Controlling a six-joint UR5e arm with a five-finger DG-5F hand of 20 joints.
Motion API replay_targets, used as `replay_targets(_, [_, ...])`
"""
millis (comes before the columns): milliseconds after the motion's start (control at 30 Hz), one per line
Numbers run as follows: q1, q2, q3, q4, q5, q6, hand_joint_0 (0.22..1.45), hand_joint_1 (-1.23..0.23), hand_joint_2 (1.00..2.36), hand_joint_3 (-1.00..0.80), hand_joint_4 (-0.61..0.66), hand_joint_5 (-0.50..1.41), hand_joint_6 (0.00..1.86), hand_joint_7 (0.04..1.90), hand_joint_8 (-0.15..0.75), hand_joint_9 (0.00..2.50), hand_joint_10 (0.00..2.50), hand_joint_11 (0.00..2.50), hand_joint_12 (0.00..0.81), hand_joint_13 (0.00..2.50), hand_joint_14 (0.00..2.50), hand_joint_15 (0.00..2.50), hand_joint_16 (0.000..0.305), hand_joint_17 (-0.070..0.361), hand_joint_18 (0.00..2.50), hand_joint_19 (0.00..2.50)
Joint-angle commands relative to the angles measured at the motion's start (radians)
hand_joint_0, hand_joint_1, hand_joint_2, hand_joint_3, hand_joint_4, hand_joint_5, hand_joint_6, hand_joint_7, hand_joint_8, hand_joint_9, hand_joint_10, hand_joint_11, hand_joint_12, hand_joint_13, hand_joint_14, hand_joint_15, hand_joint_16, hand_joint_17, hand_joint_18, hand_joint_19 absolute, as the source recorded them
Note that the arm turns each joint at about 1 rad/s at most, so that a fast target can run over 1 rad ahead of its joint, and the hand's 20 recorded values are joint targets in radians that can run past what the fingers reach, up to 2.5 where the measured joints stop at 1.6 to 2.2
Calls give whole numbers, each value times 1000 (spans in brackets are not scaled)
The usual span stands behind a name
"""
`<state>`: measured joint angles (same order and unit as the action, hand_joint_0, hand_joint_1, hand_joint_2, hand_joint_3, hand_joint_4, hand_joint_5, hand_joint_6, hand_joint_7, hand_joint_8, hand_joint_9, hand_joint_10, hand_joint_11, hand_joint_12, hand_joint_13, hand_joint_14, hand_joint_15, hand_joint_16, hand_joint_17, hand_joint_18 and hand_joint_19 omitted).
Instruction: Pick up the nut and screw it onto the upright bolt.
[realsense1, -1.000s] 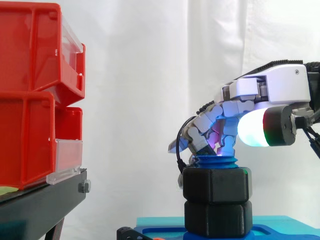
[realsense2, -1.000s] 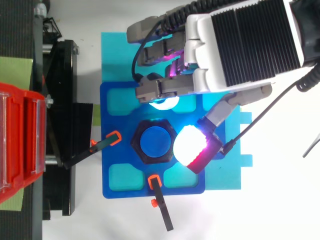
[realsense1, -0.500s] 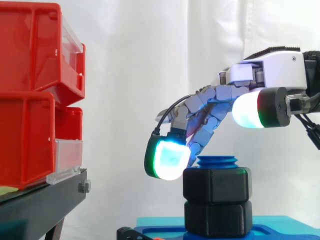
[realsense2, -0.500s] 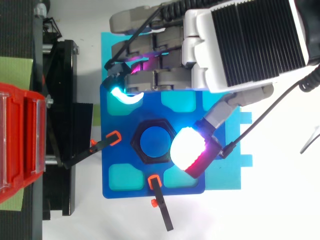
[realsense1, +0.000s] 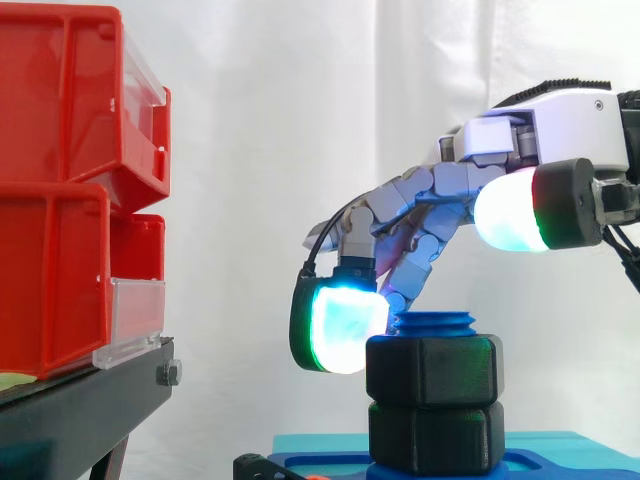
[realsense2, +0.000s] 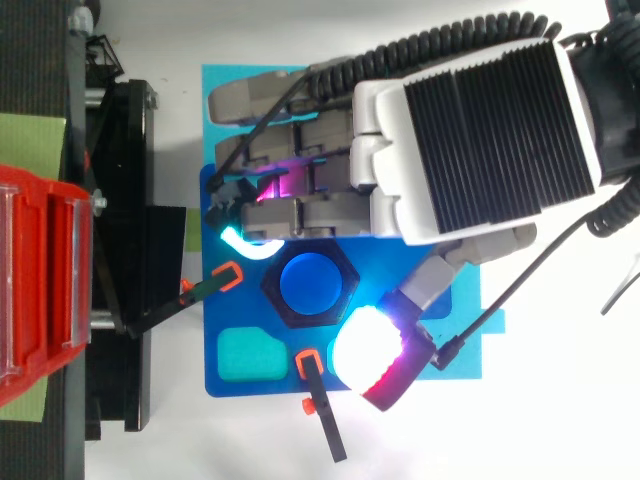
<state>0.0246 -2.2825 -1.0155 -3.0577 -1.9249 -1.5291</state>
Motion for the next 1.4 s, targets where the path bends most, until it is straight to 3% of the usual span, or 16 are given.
replay_targets(0, [6, 0, 0, -6, 4, 10, 509, -99, 1000, -500, 275, -46, 504, 1012, 253, 824, 0, 0, 285, 514, 0, 0, 28, 64, 123, 0])
replay_targets(333, [6, 0, 0, -16, 3, 10, 525, -151, 1000, -500, 237, -16, 505, 1248, 262, 905, 0, 0, 263, 596, 0, 0, 26, 58, 218, 0])
replay_targets(700, [-9, 0, 0, -19, -5, 9, 535, -184, 1000, -500, 194, 9, 503, 1426, 267, 979, 0, 0, 250, 657, 0, 0, 24, 54, 291, 0])
replay_targets(1367, [-20, 0, -9, -23, -8, 6, 542, -220, 1000, -500, 101, 61, 501, 1533, 250, 1142, 0, 0, 221, 759, 0, 0, 21, 47, 393, 0])
